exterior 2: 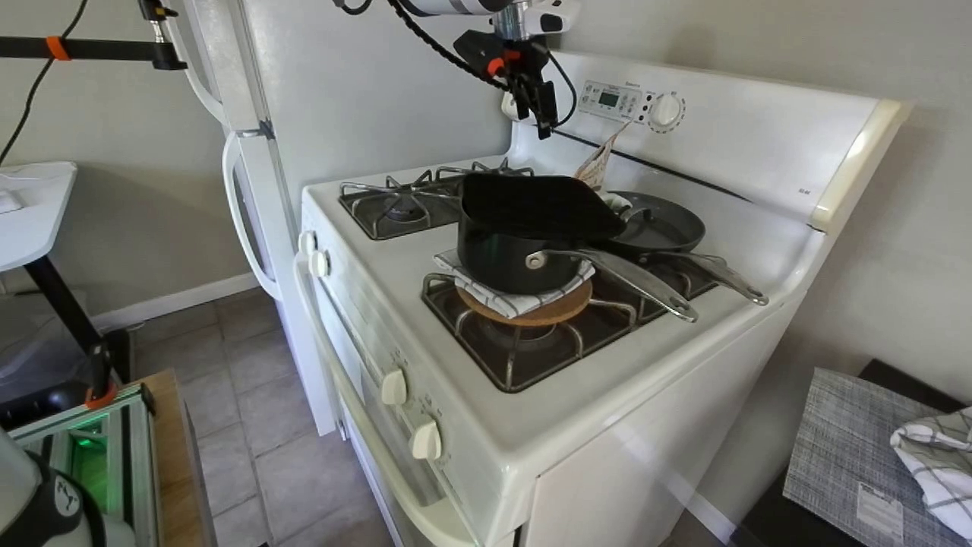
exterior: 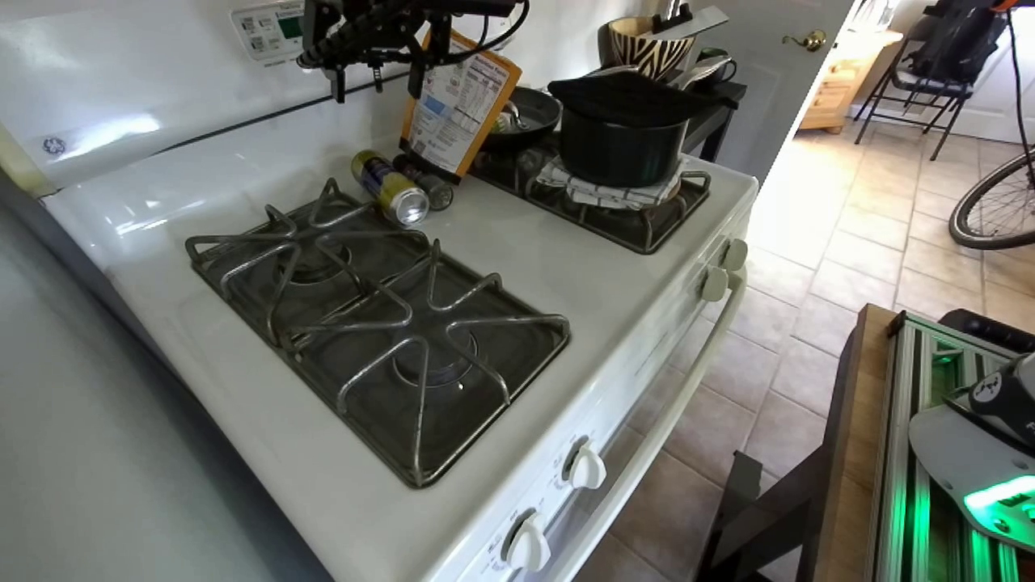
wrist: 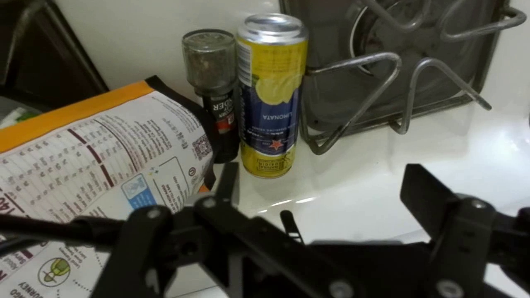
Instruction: Move the can to the pan
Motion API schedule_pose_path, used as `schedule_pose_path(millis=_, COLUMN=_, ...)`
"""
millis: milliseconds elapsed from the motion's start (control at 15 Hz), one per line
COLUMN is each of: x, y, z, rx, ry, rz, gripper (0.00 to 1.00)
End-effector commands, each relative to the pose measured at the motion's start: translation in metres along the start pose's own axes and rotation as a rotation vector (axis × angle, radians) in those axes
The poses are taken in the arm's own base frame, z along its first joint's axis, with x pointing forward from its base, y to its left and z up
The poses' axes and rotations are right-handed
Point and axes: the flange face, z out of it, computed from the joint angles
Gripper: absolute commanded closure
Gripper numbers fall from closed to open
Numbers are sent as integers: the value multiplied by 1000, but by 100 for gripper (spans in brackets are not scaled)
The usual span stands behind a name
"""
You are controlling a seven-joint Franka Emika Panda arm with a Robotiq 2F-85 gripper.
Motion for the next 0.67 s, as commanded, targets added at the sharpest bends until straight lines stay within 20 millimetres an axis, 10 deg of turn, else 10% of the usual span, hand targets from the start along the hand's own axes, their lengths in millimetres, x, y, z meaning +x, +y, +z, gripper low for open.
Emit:
schedule_pose_path(millis=0, x=1, y=0, z=22, rx=0, ry=-6, rz=18, gripper=0)
schedule_pose_path(millis=600, x=-4, y=-4, z=103, rx=-12, ry=34, rz=7, gripper=0)
